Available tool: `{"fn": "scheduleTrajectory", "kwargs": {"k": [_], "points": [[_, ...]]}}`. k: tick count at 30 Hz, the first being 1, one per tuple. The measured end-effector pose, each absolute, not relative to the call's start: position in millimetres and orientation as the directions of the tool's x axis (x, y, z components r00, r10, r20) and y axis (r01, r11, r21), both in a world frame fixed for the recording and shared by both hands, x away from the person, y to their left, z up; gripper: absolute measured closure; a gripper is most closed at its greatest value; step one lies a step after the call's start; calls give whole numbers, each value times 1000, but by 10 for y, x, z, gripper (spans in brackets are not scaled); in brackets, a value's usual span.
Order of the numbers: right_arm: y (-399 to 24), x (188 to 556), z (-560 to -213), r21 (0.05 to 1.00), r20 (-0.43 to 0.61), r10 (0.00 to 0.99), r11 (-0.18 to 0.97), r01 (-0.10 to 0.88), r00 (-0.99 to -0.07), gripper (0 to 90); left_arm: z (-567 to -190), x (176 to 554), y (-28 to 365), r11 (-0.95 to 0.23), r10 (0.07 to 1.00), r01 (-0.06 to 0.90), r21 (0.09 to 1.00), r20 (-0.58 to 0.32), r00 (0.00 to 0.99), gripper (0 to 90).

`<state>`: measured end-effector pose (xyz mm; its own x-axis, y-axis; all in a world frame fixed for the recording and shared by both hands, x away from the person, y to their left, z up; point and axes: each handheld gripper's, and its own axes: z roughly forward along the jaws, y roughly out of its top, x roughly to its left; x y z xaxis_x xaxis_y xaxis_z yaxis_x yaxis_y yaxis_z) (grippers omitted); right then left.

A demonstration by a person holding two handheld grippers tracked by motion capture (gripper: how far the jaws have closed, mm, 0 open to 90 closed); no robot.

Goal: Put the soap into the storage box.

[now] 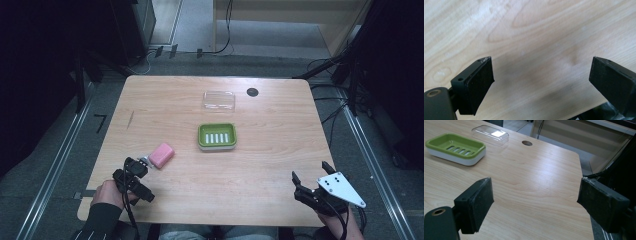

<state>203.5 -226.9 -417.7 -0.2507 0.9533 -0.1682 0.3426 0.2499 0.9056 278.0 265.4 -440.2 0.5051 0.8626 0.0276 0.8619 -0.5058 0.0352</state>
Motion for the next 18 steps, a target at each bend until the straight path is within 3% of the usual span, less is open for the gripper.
{"fn": "scheduleTrajectory", "kwargs": {"k": [18], "points": [[-2270,2035,-4179,904,-169,952,252,346,-254,135,-4352,3045,2597,-516,856,853,78,15,517,56]]}}
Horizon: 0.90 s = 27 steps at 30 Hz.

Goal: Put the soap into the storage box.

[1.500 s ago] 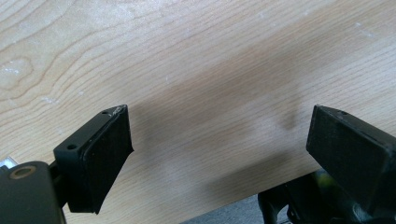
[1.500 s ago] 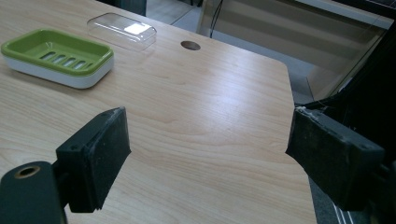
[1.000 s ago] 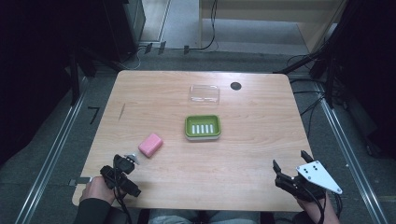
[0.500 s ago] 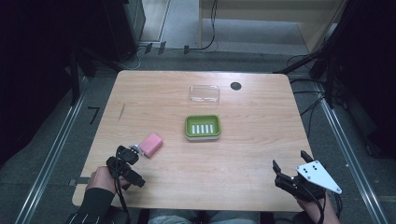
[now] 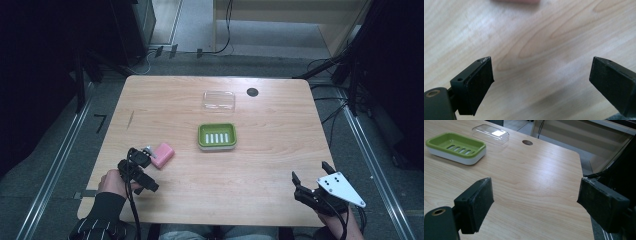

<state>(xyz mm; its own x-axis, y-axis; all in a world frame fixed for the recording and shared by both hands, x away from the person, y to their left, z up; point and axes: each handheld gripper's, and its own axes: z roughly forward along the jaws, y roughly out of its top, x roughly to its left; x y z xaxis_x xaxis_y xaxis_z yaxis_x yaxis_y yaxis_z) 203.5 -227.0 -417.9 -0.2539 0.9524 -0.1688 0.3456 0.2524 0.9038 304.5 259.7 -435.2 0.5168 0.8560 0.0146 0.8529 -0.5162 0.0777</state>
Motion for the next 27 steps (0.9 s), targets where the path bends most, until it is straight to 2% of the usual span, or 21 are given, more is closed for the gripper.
{"fn": "scheduleTrajectory", "kwargs": {"k": [27], "points": [[-2269,2039,-4181,900,-171,950,259,350,-262,135,-4291,3522,2429,-561,825,817,135,12,565,46]]}}
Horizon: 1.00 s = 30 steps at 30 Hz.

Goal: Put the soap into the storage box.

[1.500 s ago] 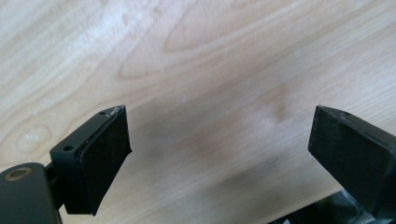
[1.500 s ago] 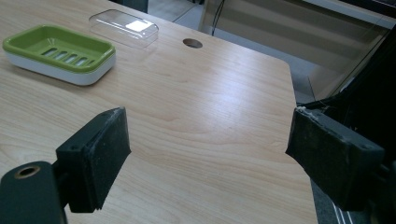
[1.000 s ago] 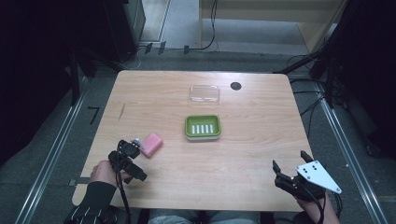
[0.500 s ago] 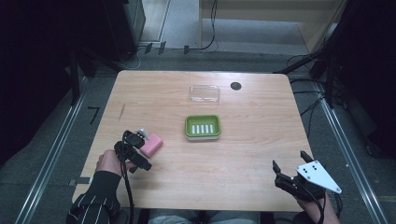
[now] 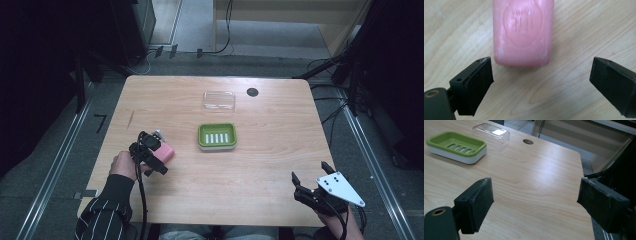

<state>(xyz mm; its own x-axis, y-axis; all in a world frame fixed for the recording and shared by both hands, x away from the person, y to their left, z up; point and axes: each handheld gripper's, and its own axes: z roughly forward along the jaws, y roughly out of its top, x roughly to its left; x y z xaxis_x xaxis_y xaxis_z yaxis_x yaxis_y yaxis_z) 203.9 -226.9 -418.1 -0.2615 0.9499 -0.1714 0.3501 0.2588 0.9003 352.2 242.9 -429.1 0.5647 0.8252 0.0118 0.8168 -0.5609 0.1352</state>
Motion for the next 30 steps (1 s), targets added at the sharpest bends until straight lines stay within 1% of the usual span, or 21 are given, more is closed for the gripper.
{"fn": "scheduleTrajectory", "kwargs": {"k": [11,22,29,30], "points": [[-2269,2042,-4183,900,-173,949,261,349,-263,135,-4317,3699,2351,-589,804,795,145,8,594,25],[-2267,2042,-4183,899,-175,949,262,350,-262,135,-4376,3836,2291,-602,797,790,114,26,604,0],[-2266,2041,-4183,899,-175,949,263,350,-264,135,-4414,3897,2265,-595,803,798,98,37,594,2],[-2266,2043,-4184,898,-176,948,264,351,-264,135,-4421,3915,2248,-596,803,797,102,41,595,40]]}}
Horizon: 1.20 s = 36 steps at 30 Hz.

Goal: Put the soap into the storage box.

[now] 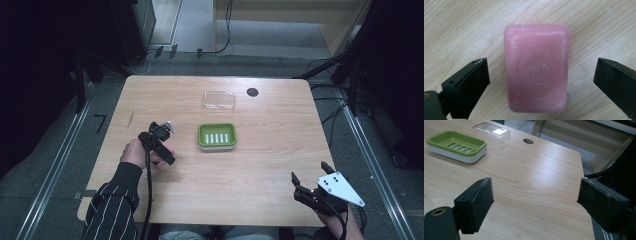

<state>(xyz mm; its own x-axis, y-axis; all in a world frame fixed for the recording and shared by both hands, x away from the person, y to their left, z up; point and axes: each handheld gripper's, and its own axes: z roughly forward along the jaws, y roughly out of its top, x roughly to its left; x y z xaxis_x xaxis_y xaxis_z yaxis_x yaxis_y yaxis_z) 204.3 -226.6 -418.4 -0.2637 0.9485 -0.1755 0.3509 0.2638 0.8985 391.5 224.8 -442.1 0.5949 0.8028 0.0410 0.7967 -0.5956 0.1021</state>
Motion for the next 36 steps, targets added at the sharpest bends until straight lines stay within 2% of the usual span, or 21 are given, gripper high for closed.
{"fn": "scheduleTrajectory", "kwargs": {"k": [4,5,9,10,12,13,22,36], "points": [[-2269,2041,-4182,900,-174,949,261,349,-261,135,-4442,3941,2231,-595,803,799,87,50,593,93],[-2269,2041,-4182,900,-174,949,261,349,-261,135,-4442,3941,2231,-595,803,799,87,50,593,154],[-2269,2040,-4184,900,-170,951,257,353,-260,135,-4444,3943,2236,-593,805,802,76,47,591,173],[-2269,2040,-4184,899,-171,950,258,353,-260,135,-4451,3945,2240,-590,808,804,74,46,588,215],[-2269,2039,-4183,900,-170,951,257,353,-260,135,-4454,3944,2238,-589,808,805,73,50,587,218],[-2270,2039,-4183,900,-171,951,258,352,-259,135,-4457,3943,2236,-591,807,804,74,45,589,258],[-2269,2040,-4182,900,-173,950,260,351,-262,135,-4470,3941,2241,-595,804,801,66,69,591,375],[-2265,2042,-4184,898,-179,948,267,351,-263,135,-4473,3939,2252,-608,794,791,67,53,606,384]]}}
